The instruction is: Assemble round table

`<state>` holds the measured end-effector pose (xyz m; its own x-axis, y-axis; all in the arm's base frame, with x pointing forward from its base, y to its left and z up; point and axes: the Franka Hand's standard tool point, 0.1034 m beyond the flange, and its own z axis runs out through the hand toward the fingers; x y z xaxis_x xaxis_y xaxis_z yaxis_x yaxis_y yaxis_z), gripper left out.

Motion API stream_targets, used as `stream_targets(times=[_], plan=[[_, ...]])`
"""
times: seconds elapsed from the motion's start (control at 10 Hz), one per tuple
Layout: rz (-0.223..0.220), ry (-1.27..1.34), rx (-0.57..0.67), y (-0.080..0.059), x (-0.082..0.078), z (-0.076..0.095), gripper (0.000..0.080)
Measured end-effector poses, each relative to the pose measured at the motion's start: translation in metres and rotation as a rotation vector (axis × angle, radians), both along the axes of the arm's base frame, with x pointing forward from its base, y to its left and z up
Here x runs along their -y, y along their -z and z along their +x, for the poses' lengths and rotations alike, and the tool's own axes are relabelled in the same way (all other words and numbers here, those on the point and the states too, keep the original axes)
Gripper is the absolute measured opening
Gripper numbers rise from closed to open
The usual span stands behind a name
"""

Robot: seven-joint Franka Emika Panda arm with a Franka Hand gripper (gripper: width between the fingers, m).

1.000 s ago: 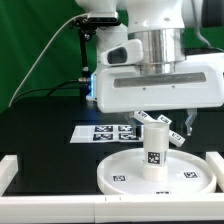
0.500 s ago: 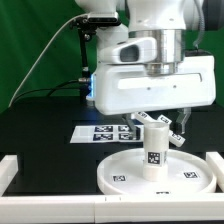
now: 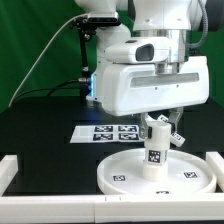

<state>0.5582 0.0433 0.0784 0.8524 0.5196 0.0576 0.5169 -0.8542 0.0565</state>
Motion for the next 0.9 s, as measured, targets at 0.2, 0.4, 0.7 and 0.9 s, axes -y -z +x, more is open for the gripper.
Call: stream_targets(times=[0.2, 0.4, 0.7, 0.9], plan=[[0.01, 0.124, 0.002, 0.0001, 0.0002, 0.0, 0.0403], [0.018, 0.284, 0.068, 0.0, 0.0023, 0.0028, 0.0403], [0.065, 0.663, 0.135, 0.0, 0.0005, 0.0027, 0.0403], [0.119, 0.996, 0.131, 0.0011, 0.0031, 0.0055, 0.0405]])
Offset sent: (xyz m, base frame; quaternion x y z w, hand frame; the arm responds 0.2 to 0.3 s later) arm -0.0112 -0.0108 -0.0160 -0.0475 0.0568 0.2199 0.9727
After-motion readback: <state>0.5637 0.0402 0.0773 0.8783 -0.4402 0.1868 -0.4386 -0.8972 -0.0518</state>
